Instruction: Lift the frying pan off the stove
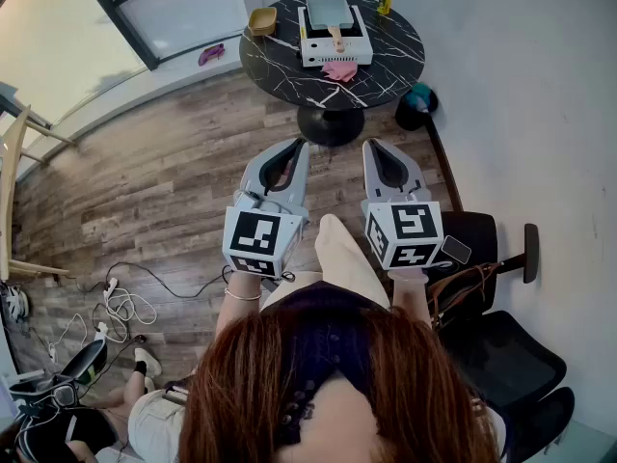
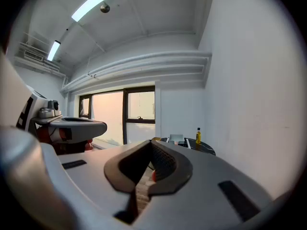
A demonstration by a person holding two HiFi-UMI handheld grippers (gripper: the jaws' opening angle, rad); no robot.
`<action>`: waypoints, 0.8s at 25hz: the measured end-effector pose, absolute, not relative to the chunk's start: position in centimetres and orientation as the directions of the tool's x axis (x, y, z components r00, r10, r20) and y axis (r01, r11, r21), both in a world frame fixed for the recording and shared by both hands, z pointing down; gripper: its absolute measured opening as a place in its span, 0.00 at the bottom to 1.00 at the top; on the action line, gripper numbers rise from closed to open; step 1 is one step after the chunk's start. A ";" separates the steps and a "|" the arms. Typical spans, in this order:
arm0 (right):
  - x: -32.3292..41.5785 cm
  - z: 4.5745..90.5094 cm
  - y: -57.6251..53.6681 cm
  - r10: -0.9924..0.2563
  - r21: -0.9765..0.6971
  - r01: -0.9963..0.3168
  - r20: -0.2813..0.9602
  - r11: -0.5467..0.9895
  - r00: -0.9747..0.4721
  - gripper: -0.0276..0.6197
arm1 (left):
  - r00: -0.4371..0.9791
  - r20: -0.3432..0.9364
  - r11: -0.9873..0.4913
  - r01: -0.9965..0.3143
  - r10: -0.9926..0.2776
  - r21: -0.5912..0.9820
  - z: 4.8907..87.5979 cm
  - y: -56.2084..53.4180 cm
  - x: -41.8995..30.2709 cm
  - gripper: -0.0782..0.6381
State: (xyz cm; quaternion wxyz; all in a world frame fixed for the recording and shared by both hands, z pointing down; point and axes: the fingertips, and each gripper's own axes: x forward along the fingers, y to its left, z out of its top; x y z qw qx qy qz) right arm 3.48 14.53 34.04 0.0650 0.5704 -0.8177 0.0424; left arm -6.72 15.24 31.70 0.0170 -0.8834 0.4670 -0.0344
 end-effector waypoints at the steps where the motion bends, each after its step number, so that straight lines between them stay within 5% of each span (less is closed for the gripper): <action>1: 3.4 34.1 14.4 -0.927 0.008 -0.938 0.156 0.346 -0.340 0.05 | 0.563 0.045 -0.564 -0.823 -0.826 -0.062 31.7 15.1 -6.8 0.13; 20: 3.8 33.8 9.2 -0.929 -0.057 -0.939 0.139 0.339 -0.343 0.06 | 0.569 0.061 -0.572 -0.818 -0.820 -0.066 32.0 9.4 -6.4 0.13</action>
